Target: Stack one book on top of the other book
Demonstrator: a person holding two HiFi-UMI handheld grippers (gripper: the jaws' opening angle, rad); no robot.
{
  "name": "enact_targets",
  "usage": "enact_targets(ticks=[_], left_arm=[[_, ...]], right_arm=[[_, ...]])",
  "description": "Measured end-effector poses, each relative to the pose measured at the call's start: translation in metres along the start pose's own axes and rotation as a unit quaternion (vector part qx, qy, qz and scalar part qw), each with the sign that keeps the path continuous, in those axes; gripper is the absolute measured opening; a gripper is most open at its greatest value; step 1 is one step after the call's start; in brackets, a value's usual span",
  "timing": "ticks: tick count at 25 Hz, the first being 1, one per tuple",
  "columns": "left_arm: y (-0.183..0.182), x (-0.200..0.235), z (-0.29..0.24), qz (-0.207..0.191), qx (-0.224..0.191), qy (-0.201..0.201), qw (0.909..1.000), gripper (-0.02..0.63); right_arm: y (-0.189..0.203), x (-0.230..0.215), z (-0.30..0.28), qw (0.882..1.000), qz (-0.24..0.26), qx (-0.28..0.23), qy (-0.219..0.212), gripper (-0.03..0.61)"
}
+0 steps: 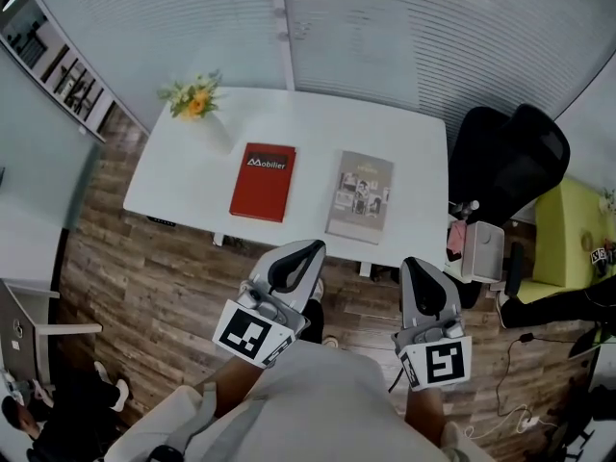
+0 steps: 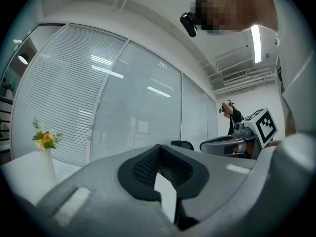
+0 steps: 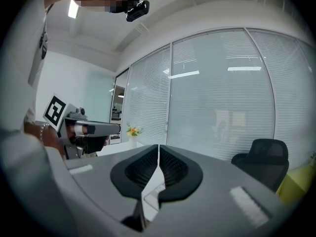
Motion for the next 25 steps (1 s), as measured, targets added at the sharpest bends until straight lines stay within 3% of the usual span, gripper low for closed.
enact_targets(ticks=[13,25], left_arm=[[-0.005,0.113,-0.029,0.010,-0.002,-0.006,0.9999,0.002],[-0.009,0.178,-0.059,0.011,-0.007,0.002,0.9999,0.002]], right_arm=[[-0.019,0.011,-0.115,1.000,0.008,0.001,-0.009,0.012],[-0.026,0.008,-0.186,1.000,0.013,0.000,-0.005,0.012]])
Point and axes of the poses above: the fingertips, and each gripper's own axes: z backward along the fingers, x to its left, y out of its underside, the point moved 2 cm from there along z, backward along the fingers, and after that the axes turned 11 degrees about y, right-handed, at the moved point
